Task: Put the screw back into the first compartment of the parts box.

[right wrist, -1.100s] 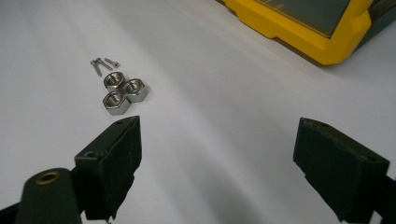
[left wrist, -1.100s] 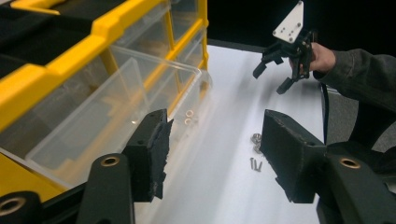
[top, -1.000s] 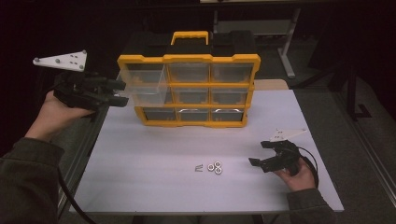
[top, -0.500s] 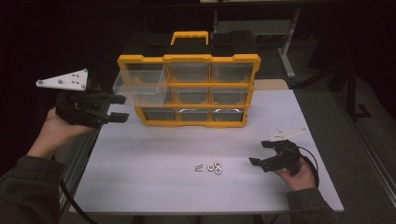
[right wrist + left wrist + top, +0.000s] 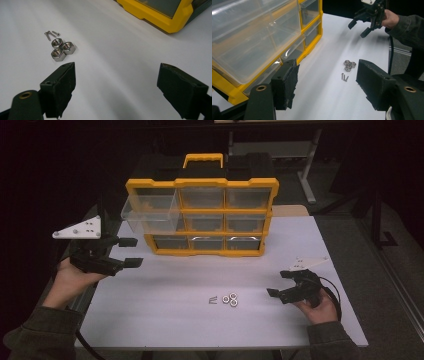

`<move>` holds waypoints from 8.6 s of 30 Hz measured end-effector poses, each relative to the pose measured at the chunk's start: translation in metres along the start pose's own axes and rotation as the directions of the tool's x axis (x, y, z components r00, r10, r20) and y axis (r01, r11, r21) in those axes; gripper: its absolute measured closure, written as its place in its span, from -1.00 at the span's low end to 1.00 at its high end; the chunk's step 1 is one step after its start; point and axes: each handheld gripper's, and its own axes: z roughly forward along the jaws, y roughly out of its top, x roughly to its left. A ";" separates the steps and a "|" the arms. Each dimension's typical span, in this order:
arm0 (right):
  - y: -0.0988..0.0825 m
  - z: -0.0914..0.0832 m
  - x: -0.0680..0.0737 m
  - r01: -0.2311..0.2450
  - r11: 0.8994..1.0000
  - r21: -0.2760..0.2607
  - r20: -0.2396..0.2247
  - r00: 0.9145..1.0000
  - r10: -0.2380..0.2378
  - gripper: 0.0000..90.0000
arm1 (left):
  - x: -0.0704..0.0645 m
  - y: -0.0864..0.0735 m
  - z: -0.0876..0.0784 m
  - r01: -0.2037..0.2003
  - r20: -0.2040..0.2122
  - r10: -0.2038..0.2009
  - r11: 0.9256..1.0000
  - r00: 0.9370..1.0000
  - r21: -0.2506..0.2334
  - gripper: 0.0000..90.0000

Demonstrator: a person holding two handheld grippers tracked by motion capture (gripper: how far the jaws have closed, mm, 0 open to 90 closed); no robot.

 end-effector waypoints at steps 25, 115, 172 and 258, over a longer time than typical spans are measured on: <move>-0.001 0.000 0.002 -0.001 1.000 -0.008 -0.004 1.000 0.001 -0.68 | -0.021 -0.045 0.032 0.060 -0.054 -0.059 0.998 0.997 0.018 -0.40; 0.088 0.158 0.082 0.422 0.869 0.257 -0.376 0.872 -0.312 0.81 | -0.036 -0.117 0.075 0.132 -0.086 -0.130 0.991 0.988 0.017 -0.49; 0.251 0.038 0.055 0.358 0.932 0.056 -0.391 0.867 -0.310 0.87 | -0.031 -0.120 0.076 0.143 -0.075 -0.142 0.990 0.987 0.007 -0.50; 0.235 0.021 0.045 0.339 0.940 0.033 -0.302 0.900 -0.314 0.38 | -0.028 -0.120 0.076 0.130 -0.067 -0.128 0.991 0.990 0.022 -0.51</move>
